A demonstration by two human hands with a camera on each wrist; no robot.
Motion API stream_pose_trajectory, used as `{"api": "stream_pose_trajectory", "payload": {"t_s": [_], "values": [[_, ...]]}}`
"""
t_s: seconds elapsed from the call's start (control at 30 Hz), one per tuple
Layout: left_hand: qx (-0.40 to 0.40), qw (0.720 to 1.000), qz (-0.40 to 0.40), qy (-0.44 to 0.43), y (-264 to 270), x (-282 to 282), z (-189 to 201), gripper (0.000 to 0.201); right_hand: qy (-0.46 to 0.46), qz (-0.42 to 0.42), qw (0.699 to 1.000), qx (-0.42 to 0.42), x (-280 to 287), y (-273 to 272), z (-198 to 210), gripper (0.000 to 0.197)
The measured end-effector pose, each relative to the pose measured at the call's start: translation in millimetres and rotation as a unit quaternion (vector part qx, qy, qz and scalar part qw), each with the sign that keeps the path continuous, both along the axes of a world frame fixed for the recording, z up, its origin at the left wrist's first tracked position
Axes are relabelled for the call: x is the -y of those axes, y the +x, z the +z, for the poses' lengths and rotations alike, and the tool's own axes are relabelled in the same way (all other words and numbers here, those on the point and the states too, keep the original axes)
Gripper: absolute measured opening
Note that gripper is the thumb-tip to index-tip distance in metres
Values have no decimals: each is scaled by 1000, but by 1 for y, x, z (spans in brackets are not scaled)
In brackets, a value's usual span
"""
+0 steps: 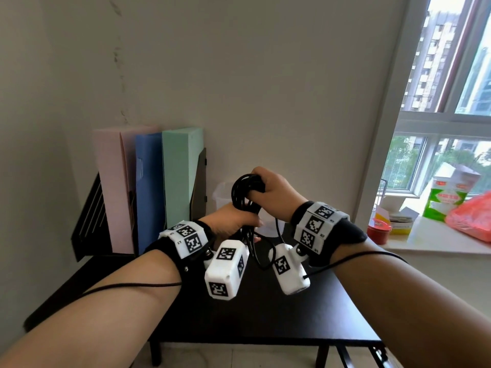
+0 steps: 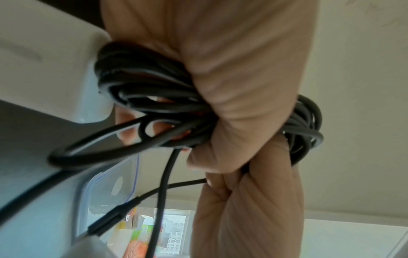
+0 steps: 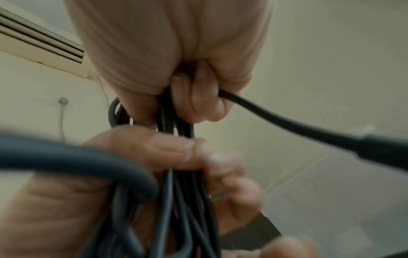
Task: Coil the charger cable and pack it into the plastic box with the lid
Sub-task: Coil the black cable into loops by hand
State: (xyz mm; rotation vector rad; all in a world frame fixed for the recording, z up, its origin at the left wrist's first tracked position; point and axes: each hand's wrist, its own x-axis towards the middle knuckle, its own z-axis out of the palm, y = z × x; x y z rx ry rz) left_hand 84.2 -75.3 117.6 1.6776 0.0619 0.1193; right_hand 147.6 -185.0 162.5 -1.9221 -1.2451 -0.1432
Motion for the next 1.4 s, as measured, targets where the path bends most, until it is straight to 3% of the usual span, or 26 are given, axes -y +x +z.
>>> {"api": "stream_pose_trajectory", "payload": {"t_s": [0.07,0.17,0.2,0.33,0.47,0.53,0.63,0.73,0.87,0.97,1.07,1.23,1.3,1.4], "values": [[-15,999,-12,-49,-2,-1,2,16,-8,3,1000,-9,2,3,1,15],[-11,997,-14,-70,-8,-7,5,15,4,28,995,-100,11,14,3,47],[-7,997,-2,-72,-9,-10,5,14,15,29,992,-123,16,18,4,48],[20,992,33,-117,-9,-20,3,9,60,5,987,-149,24,33,-5,15],[24,985,51,-163,-10,-28,5,19,136,-60,979,-139,28,40,-17,18],[21,984,83,-157,-8,-30,6,20,171,-25,972,-159,32,36,-17,17],[23,976,123,-181,-4,-38,5,20,133,61,978,-152,34,30,-14,19],[32,978,104,-177,-4,-48,5,25,35,30,992,-119,33,39,-17,20],[43,992,8,-116,-8,-47,5,31,-123,-65,988,-65,34,53,-33,17],[19,995,-69,-74,-11,-35,4,26,-152,-91,981,-79,27,57,-37,19],[-24,993,-115,30,-14,-21,3,29,-171,-154,972,-39,23,62,-22,20],[-99,961,-78,247,-8,-10,0,24,-206,-184,960,54,14,38,22,29],[-112,951,-69,278,-3,-7,1,19,-198,-150,965,87,5,16,35,27],[-95,958,-30,270,1,-5,8,29,-187,-88,970,132,-6,-17,39,31]]}}
